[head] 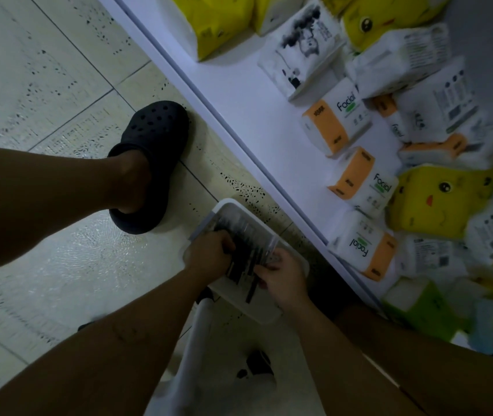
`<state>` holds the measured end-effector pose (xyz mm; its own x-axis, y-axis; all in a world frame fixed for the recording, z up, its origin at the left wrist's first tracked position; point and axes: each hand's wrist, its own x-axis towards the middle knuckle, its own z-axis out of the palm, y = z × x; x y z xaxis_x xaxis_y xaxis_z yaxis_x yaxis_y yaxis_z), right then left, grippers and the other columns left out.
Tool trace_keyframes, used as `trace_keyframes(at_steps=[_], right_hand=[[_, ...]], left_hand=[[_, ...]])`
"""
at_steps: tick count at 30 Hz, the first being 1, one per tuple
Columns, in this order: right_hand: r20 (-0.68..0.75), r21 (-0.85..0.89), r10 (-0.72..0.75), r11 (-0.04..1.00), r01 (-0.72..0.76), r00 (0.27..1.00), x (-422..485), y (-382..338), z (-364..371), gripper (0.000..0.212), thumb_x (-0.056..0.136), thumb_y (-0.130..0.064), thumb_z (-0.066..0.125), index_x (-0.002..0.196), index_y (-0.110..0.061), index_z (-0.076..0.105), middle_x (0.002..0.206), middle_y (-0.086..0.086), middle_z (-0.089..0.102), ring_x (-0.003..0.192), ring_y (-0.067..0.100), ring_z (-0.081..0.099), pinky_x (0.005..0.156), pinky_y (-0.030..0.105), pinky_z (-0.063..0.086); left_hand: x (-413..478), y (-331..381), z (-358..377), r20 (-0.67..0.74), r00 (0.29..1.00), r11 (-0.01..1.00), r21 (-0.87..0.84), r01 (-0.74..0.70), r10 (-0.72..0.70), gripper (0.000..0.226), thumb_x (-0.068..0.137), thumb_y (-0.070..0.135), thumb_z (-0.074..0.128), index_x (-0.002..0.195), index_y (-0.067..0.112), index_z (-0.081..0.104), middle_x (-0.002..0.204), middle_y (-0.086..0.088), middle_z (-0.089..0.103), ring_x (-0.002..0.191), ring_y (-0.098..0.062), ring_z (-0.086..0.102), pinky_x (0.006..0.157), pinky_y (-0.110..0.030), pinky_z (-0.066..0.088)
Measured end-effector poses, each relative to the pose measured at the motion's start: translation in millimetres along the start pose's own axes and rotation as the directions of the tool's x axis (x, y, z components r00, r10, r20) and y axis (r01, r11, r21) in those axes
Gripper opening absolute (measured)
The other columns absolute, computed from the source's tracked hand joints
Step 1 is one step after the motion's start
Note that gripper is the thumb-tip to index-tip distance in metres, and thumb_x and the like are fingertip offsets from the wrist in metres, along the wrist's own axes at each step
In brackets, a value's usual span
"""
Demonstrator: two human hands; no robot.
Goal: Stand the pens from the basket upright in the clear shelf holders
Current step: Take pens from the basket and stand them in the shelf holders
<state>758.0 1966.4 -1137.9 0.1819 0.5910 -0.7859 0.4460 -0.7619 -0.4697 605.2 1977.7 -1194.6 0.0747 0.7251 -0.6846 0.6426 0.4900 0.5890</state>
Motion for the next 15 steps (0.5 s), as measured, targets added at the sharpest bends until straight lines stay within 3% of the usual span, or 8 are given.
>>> trace_keyframes(at_steps=[2, 4, 5, 7, 10, 12, 14, 15], right_hand=[[0.004, -0.005, -0.017, 1.000, 0.017, 1.000, -5.6, 0.1, 0.5, 0.033, 0.087, -0.006, 0.068, 0.089, -0.035, 0.054, 0.089, -0.007, 0.064, 0.089, 0.017, 0.065, 0.086, 0.047, 0.056], [0.003, -0.039, -0.032, 0.999, 0.032, 0.999, -12.9, -0.7, -0.7, 0.029, 0.087, -0.007, 0.068, 0.088, -0.034, 0.055, 0.088, -0.007, 0.065, 0.087, 0.017, 0.065, 0.084, 0.047, 0.056], [-0.002, -0.061, -0.045, 0.997, 0.044, 0.999, -16.3, -2.4, -1.9, 0.028, 0.087, -0.007, 0.067, 0.087, -0.033, 0.056, 0.087, -0.007, 0.066, 0.086, 0.016, 0.065, 0.082, 0.045, 0.057], [-0.017, -0.097, -0.086, 0.992, 0.084, 0.996, -24.2, -8.6, -5.7, 0.028, 0.086, -0.008, 0.067, 0.084, -0.033, 0.056, 0.081, -0.008, 0.065, 0.081, 0.013, 0.063, 0.075, 0.038, 0.057], [-0.062, -0.156, -0.206, 0.969, 0.194, 0.977, -37.9, -24.6, -15.2, 0.030, 0.084, -0.010, 0.069, 0.075, -0.033, 0.052, 0.067, -0.013, 0.058, 0.064, 0.000, 0.055, 0.053, 0.017, 0.041], [-0.100, -0.161, -0.284, 0.950, 0.266, 0.954, -48.9, -36.8, -24.2, 0.027, 0.083, -0.014, 0.071, 0.076, -0.032, 0.052, 0.062, -0.012, 0.057, 0.059, 0.000, 0.053, 0.052, 0.017, 0.038], [-0.159, -0.111, -0.359, 0.932, 0.345, 0.920, -62.8, -48.8, -34.4, 0.029, 0.082, -0.013, 0.072, 0.098, -0.031, 0.056, 0.066, -0.013, 0.061, 0.062, -0.001, 0.058, 0.053, 0.015, 0.043], [-0.188, -0.102, -0.393, 0.919, 0.381, 0.900, -70.1, -54.8, -40.2, 0.043, 0.083, -0.011, 0.071, 0.116, -0.031, 0.053, 0.070, -0.013, 0.060, 0.065, -0.002, 0.059, 0.055, 0.014, 0.044]], left_hand=[[-3.7, 5.9, -4.6, -0.069, 0.996, 0.994, -0.092, -0.065, 0.058, 0.023, 0.084, 0.004, 0.063, 0.104, 0.012, 0.054, 0.094, -0.003, 0.062, 0.089, -0.022, 0.062, 0.077, -0.038, 0.053], [-8.6, 12.7, -12.5, -0.072, 0.994, 0.985, -0.150, -0.088, 0.078, 0.058, 0.084, 0.003, 0.065, 0.135, 0.011, 0.038, 0.100, -0.003, 0.061, 0.088, -0.017, 0.061, 0.077, -0.036, 0.054], [-11.8, 16.8, -17.8, -0.042, 0.994, 0.979, -0.173, -0.109, 0.103, 0.076, 0.083, 0.003, 0.066, 0.146, 0.016, 0.025, 0.100, 0.000, 0.059, 0.085, -0.013, 0.059, 0.075, -0.033, 0.053], [-18.5, 27.4, -31.0, 0.023, 0.987, 0.971, -0.187, -0.150, 0.157, 0.099, 0.080, 0.000, 0.068, 0.151, 0.034, 0.008, 0.105, 0.001, 0.054, 0.085, -0.014, 0.058, 0.071, -0.029, 0.050], [-30.1, 49.5, -51.8, 0.057, 0.971, 0.964, -0.149, -0.222, 0.233, 0.100, 0.073, -0.006, 0.067, 0.147, 0.042, 0.018, 0.123, -0.009, 0.054, 0.097, -0.028, 0.063, 0.077, -0.038, 0.058], [-43.6, 67.4, -62.4, 0.058, 0.951, 0.948, -0.121, -0.296, 0.304, 0.094, 0.073, -0.003, 0.069, 0.143, 0.042, 0.024, 0.105, -0.007, 0.061, 0.085, -0.026, 0.065, 0.072, -0.046, 0.058], [-59.6, 85.7, -73.0, 0.032, 0.934, 0.929, -0.117, -0.351, 0.357, 0.088, 0.076, 0.001, 0.070, 0.139, 0.045, 0.026, 0.091, 0.000, 0.062, 0.073, -0.019, 0.065, 0.068, -0.045, 0.058], [-68.3, 95.3, -78.8, 0.014, 0.925, 0.919, -0.126, -0.374, 0.378, 0.086, 0.078, 0.002, 0.069, 0.137, 0.047, 0.026, 0.089, 0.001, 0.061, 0.070, -0.019, 0.065, 0.065, -0.044, 0.058]])
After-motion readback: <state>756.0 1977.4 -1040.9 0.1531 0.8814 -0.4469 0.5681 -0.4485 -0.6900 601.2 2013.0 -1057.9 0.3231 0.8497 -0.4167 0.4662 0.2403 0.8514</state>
